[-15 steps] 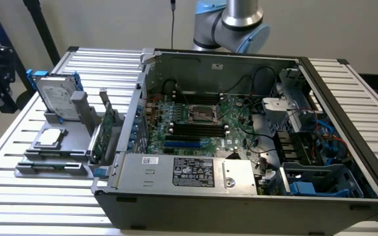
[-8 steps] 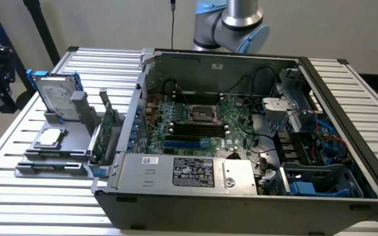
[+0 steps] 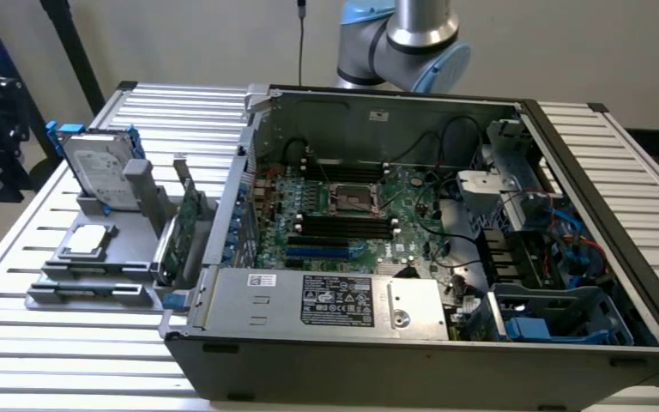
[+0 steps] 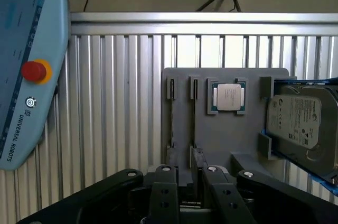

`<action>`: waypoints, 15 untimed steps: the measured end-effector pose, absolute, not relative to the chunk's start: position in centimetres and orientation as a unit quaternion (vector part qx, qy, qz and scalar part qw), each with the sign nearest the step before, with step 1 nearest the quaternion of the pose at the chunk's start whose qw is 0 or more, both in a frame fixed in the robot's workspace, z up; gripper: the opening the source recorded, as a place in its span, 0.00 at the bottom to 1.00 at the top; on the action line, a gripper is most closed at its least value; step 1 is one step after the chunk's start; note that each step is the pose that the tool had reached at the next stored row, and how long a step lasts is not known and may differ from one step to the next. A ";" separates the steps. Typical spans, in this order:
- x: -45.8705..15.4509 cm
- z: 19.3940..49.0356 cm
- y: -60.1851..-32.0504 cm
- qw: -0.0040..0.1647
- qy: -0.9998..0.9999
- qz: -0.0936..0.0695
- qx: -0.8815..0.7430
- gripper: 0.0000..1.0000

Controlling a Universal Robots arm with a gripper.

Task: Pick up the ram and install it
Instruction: 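Pick up the ram and move it above insertion slot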

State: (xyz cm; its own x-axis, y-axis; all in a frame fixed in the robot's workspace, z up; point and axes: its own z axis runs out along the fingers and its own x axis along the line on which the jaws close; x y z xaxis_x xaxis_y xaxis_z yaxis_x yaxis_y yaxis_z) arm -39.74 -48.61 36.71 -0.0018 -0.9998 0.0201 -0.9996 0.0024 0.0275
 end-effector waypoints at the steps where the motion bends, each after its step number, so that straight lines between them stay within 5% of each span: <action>1: -39.7 36.7 -48.6 0.017 -0.708 -0.003 0.706 0.30; 5: -39.7 36.7 -48.7 0.017 -0.708 -0.003 0.706 0.42; 15: -39.9 35.8 -49.0 0.017 -0.708 -0.003 0.706 0.42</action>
State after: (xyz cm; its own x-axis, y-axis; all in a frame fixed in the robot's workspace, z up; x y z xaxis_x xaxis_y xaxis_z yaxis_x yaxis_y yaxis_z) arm -39.89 -49.04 35.80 -0.0026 -0.9998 0.0202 -0.9996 0.0031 0.0276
